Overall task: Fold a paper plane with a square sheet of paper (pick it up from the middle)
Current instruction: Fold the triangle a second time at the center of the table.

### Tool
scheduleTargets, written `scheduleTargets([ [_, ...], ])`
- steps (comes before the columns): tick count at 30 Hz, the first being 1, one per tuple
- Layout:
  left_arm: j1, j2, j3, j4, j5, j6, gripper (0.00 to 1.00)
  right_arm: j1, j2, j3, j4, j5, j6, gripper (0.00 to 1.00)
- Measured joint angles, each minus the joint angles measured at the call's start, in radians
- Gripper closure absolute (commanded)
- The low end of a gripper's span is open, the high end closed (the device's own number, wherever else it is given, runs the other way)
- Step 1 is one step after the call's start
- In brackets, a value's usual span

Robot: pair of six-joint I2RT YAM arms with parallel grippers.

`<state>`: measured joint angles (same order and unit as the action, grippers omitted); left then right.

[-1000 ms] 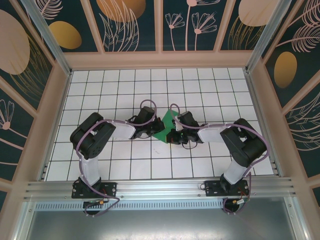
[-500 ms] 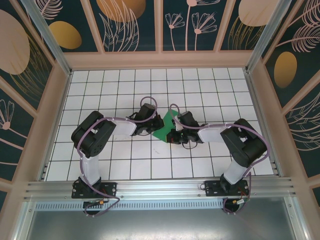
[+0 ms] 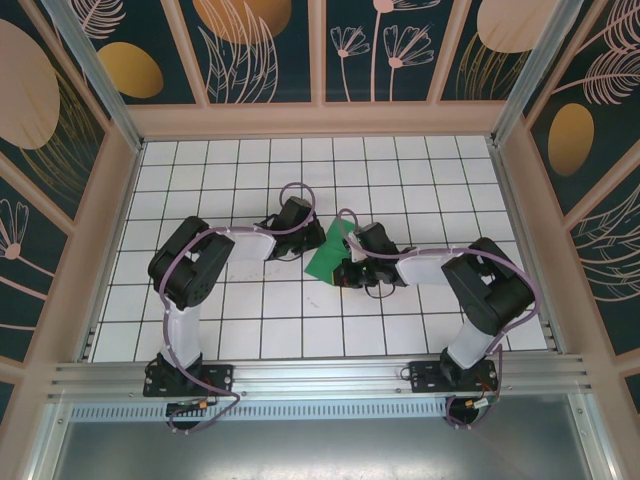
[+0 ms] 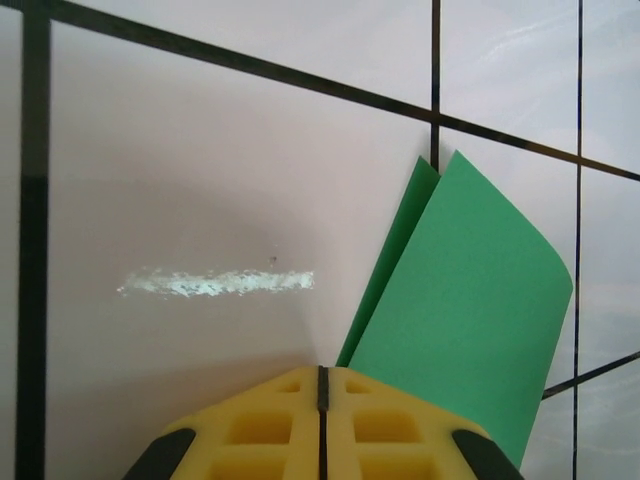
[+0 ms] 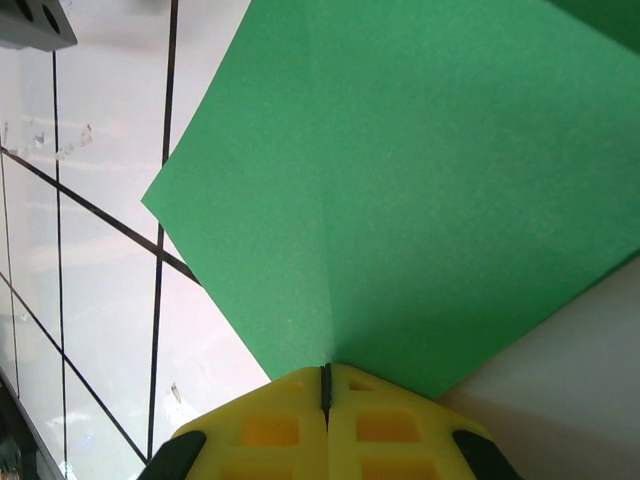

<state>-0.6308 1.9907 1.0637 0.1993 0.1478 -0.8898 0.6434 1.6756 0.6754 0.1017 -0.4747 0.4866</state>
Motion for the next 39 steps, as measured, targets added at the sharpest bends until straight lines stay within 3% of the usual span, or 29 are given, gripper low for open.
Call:
scheduleTargets([
  [5, 0.006, -0.021, -0.001, -0.024, -0.015, 0.01, 0.87, 0.0, 0.001, 0.017, -0.034, 0.002, -0.014, 1.0],
  [8, 0.008, -0.083, -0.012, -0.032, -0.009, 0.017, 0.92, 0.0, 0.003, 0.027, -0.052, 0.003, -0.018, 1.0],
  [14, 0.01, -0.193, -0.092, 0.095, 0.142, -0.024, 0.97, 0.0, 0.004, 0.037, -0.072, 0.006, -0.018, 1.0],
  [20, -0.005, -0.135, -0.161, 0.158, 0.242, -0.085, 0.98, 0.0, 0.009, 0.048, -0.086, 0.006, -0.018, 1.0],
  [39, -0.011, -0.042, -0.195, 0.245, 0.23, -0.099, 0.99, -0.002, 0.002, 0.056, -0.109, -0.018, -0.005, 1.0],
])
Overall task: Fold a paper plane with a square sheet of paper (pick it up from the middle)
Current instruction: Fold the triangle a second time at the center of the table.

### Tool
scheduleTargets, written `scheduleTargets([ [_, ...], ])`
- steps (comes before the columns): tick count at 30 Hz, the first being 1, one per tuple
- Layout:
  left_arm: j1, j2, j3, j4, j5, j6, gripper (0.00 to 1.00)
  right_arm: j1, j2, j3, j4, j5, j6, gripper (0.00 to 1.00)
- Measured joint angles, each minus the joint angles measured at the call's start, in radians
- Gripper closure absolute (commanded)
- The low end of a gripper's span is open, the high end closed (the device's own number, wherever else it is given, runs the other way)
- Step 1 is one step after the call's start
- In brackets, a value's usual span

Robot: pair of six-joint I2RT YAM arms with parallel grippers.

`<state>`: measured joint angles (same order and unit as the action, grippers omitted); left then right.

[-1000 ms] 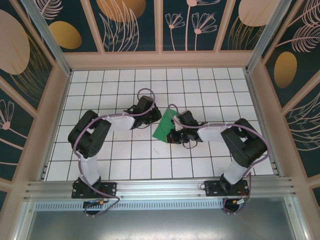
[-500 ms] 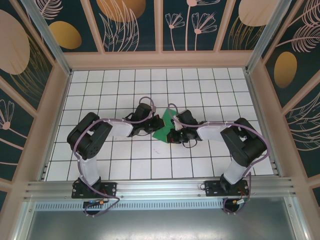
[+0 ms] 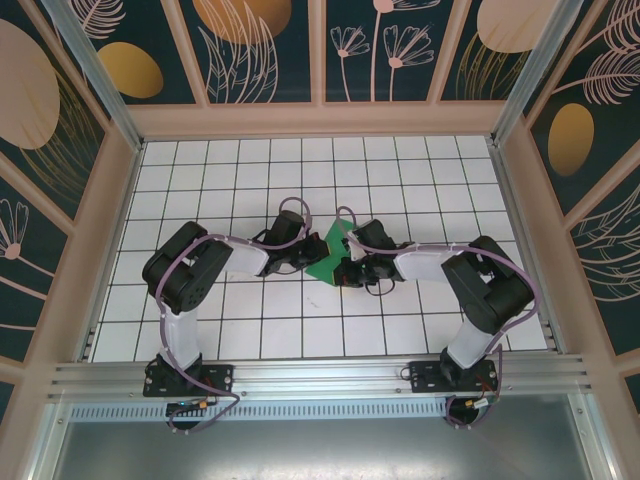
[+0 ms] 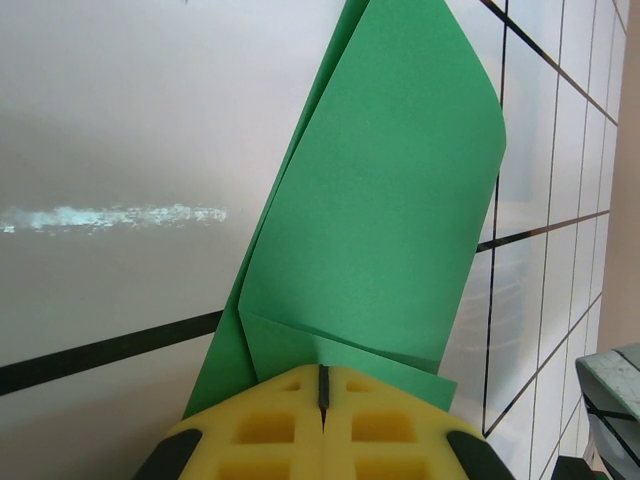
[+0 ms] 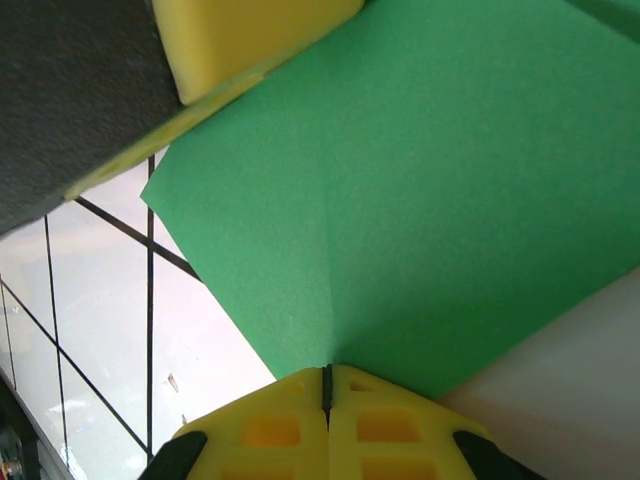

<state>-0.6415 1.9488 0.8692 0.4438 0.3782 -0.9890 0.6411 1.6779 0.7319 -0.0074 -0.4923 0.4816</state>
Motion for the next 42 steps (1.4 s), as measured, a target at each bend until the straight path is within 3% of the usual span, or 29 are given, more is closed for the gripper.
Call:
scheduleTargets([
  [11, 0.0, 0.0, -0.009, 0.023, 0.001, 0.008, 0.99, -0.025, -0.018, 0.03, -0.026, -0.029, 0.055, 1.0],
  [20, 0.0, 0.0, -0.01, 0.024, 0.0, 0.009, 0.99, -0.03, 0.066, 0.056, 0.008, -0.051, 0.079, 1.0],
  [33, -0.006, 0.0, -0.035, 0.073, -0.018, 0.008, 1.0, -0.035, 0.015, -0.06, 0.115, -0.102, 0.074, 1.0],
  [42, -0.006, 0.0, -0.044, 0.093, -0.011, 0.008, 0.96, -0.035, -0.011, -0.008, -0.002, -0.078, 0.067, 0.94],
])
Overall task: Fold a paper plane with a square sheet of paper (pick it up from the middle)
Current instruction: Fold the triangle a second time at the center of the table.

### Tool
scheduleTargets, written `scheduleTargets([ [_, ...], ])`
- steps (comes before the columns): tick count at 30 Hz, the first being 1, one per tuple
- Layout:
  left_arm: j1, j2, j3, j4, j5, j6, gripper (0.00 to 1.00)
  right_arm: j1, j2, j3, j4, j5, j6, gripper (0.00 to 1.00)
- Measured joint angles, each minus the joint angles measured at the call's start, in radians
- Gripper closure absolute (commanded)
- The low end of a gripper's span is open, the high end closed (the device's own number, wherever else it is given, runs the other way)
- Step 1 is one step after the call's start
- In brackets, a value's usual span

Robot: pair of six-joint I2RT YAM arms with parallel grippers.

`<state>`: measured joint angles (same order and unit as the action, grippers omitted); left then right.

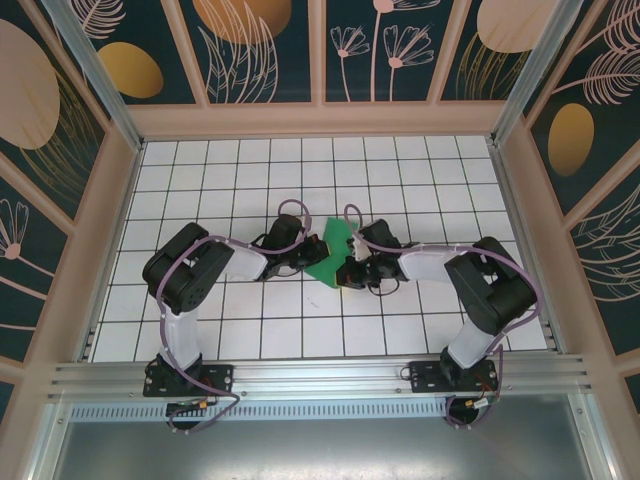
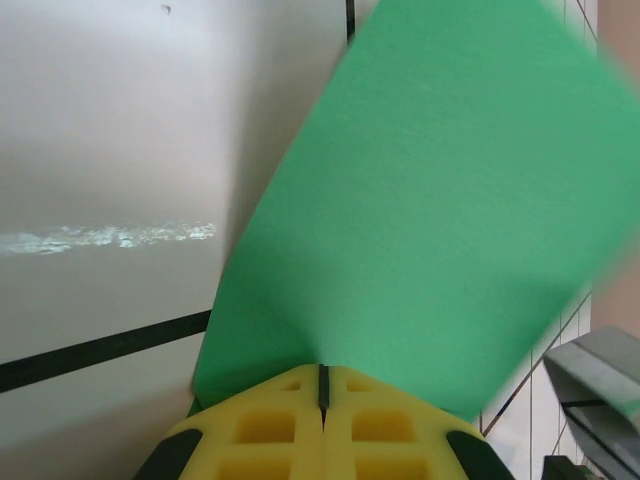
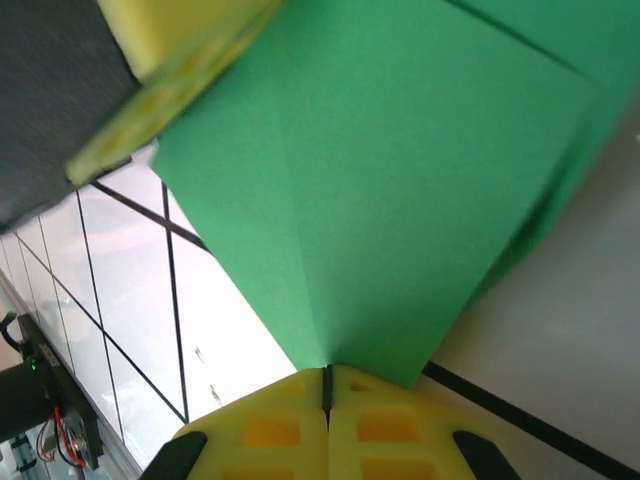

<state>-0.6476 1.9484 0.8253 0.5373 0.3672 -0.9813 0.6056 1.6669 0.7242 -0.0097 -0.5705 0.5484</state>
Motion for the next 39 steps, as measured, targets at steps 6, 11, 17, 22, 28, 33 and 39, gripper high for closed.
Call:
scheduleTargets([
  [6, -0.001, -0.003, -0.002, 0.0, -0.001, 0.0, 0.93, 0.0, -0.026, 0.092, -0.033, 0.062, 0.0, 0.91],
  [11, -0.001, -0.011, -0.002, -0.015, -0.001, 0.0, 0.92, 0.0, -0.088, 0.078, -0.042, 0.064, 0.002, 0.94],
  [17, -0.001, -0.014, 0.005, -0.036, -0.001, 0.004, 0.91, 0.032, -0.101, 0.0, -0.021, 0.018, 0.029, 0.95],
  [22, -0.001, -0.014, 0.005, -0.037, -0.001, 0.005, 0.92, 0.06, -0.084, -0.033, 0.013, -0.007, 0.046, 0.95],
  [28, -0.001, -0.014, 0.005, -0.04, -0.001, 0.008, 0.92, 0.058, 0.011, -0.046, 0.056, -0.016, 0.061, 0.96],
  [33, -0.001, -0.017, 0.006, -0.045, -0.001, 0.011, 0.91, 0.055, 0.008, -0.047, 0.058, -0.022, 0.061, 0.94],
  [39, -0.001, -0.034, 0.016, -0.092, -0.002, 0.022, 0.82, 0.026, -0.093, -0.047, 0.046, 0.001, 0.065, 0.93],
])
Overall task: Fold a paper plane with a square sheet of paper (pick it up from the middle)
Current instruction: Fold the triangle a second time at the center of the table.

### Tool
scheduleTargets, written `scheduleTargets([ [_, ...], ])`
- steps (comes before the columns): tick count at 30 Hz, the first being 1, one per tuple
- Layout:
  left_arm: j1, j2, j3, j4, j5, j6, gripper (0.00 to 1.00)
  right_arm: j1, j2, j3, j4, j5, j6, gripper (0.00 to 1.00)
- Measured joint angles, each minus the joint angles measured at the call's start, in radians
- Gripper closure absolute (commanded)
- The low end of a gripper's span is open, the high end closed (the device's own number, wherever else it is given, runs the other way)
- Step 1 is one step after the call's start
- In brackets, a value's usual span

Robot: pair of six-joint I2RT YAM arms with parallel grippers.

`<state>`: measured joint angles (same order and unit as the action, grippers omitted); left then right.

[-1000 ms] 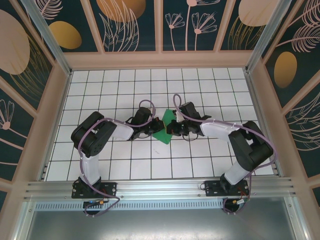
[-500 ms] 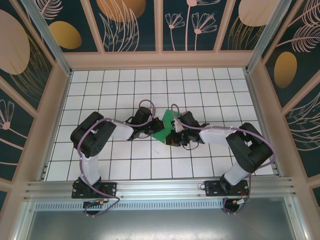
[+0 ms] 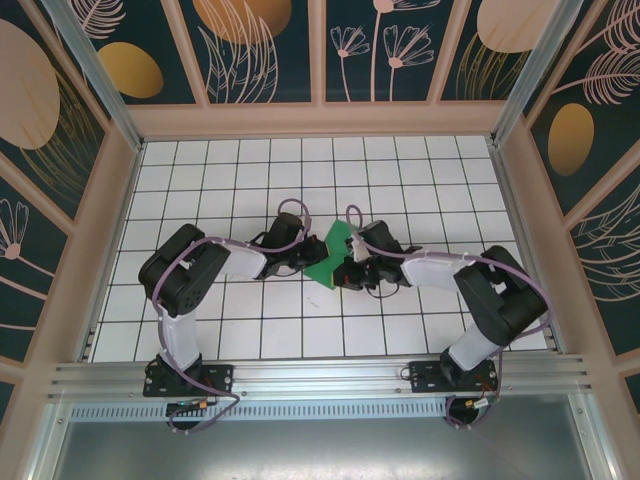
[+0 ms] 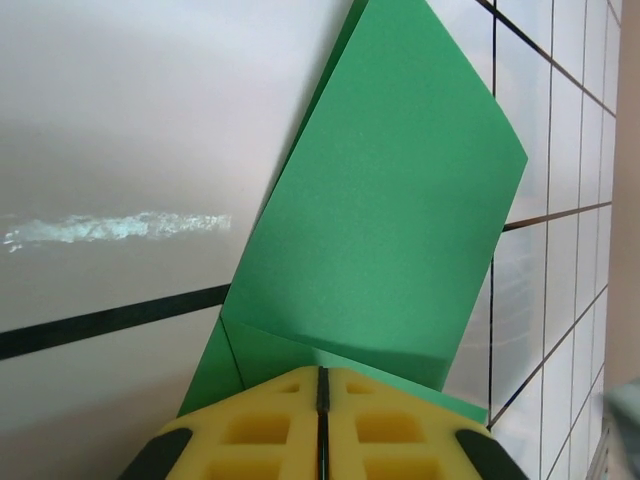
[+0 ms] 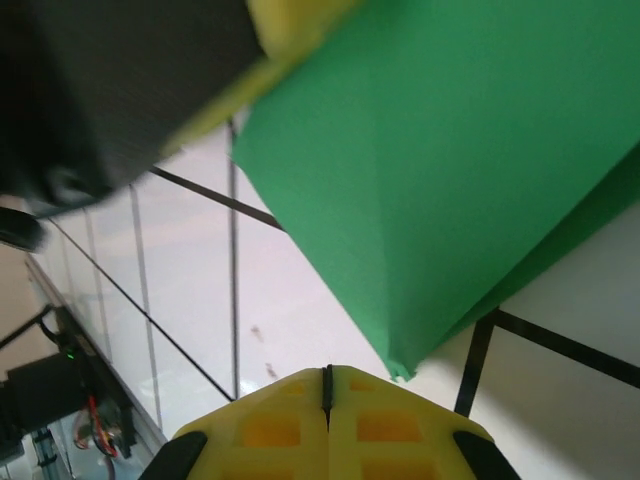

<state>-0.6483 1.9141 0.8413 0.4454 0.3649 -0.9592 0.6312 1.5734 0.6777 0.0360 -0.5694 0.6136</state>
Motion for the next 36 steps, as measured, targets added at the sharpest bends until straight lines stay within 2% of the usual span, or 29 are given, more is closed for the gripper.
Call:
scheduleTargets([
  [6, 0.0, -0.06, 0.035, -0.054, -0.003, 0.019, 0.72, -0.074, -0.052, 0.0, 0.012, 0.046, 0.023, 0.93],
  [11, 0.0, -0.131, 0.051, -0.061, -0.006, 0.028, 0.77, -0.078, -0.047, 0.0, 0.024, 0.056, 0.032, 0.94],
  [20, 0.0, -0.135, 0.025, -0.057, 0.018, 0.023, 0.83, -0.103, 0.059, 0.029, 0.047, 0.063, 0.041, 0.95],
  [25, 0.0, -0.101, 0.025, -0.036, 0.048, 0.022, 0.84, -0.113, 0.123, 0.045, 0.054, 0.073, 0.044, 0.95],
  [36, 0.0, -0.003, 0.047, -0.044, 0.046, 0.015, 0.86, -0.113, 0.15, 0.069, 0.05, 0.086, 0.042, 0.95],
])
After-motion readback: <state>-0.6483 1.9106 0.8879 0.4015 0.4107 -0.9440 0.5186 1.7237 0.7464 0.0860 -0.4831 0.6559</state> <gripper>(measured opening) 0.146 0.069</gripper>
